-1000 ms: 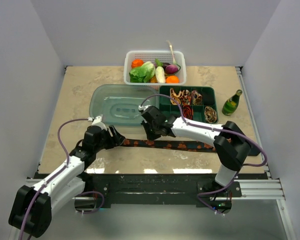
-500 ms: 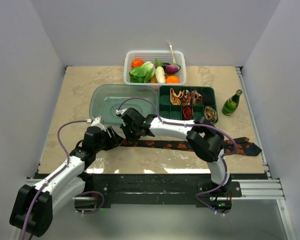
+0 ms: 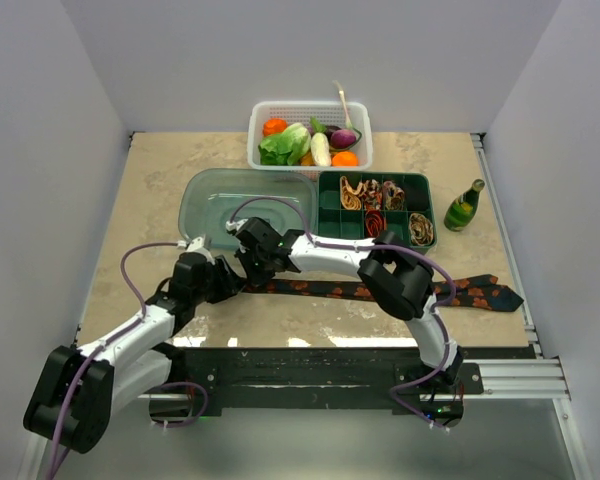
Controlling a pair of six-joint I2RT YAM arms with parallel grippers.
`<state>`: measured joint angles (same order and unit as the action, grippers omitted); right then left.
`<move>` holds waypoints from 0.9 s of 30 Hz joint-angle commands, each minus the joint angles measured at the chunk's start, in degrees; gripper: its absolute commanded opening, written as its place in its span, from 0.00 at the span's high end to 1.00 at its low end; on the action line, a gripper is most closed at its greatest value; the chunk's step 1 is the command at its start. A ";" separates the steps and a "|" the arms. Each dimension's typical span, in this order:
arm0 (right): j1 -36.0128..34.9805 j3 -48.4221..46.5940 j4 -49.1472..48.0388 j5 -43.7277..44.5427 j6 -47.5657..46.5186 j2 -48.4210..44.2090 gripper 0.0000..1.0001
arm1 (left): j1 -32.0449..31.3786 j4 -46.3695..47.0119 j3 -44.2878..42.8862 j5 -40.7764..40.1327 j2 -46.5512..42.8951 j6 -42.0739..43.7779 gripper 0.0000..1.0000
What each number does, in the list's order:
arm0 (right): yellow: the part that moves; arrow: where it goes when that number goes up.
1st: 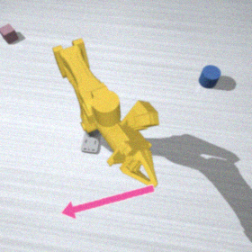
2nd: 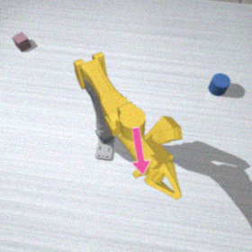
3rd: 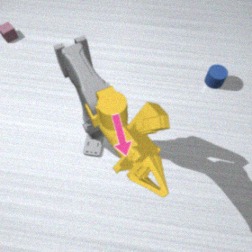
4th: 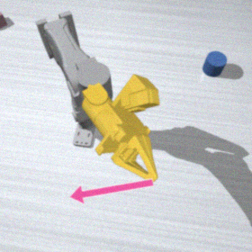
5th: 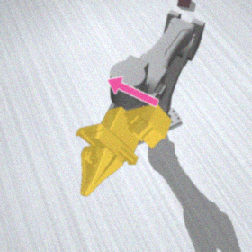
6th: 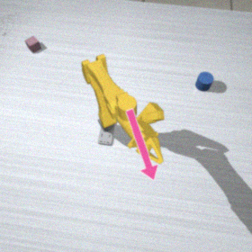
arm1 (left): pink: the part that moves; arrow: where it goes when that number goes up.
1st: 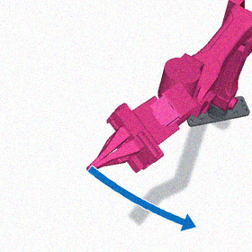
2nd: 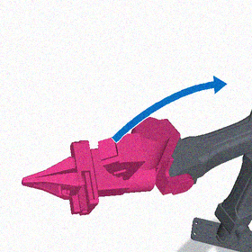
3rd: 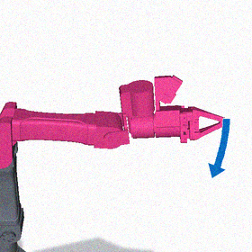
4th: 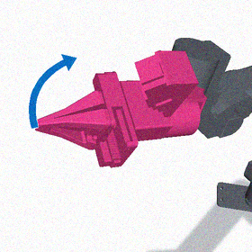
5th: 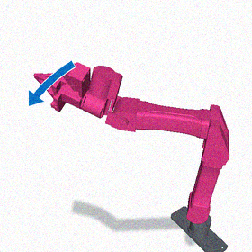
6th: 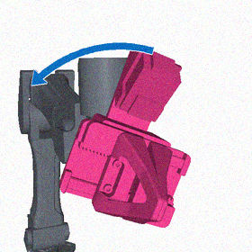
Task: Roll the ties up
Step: Roll the tie at the center of the board.
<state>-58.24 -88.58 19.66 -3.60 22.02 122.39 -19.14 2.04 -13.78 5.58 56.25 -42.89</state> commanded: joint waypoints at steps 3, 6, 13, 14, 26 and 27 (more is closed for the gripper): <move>-0.30 -0.90 0.64 0.17 -0.40 0.48 0.93 | 0.59 8.84 1.74 0.13 3.42 -0.79 0.57; -0.30 -0.90 0.82 0.43 -0.31 0.13 0.93 | 0.59 11.30 2.79 0.30 4.39 -1.05 0.60; -0.21 -1.16 0.91 -0.45 -0.49 -1.54 0.93 | 0.59 14.39 4.38 -0.57 4.66 -1.49 0.75; -0.30 -1.16 0.82 -0.62 -0.49 -1.89 0.93 | 0.59 14.13 4.20 -0.75 4.57 -0.97 0.78; -0.12 8.85 -9.09 3.51 1.53 -9.88 0.94 | 0.59 3.95 -1.24 0.66 4.13 3.26 1.00; -0.12 9.90 -9.64 3.51 1.79 -10.15 0.95 | 0.59 2.98 -2.12 0.39 3.87 3.26 1.00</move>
<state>-58.22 -81.87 16.49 -2.09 22.41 116.79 -18.83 9.28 -12.21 5.87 60.80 -41.82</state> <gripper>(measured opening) 0.061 0.041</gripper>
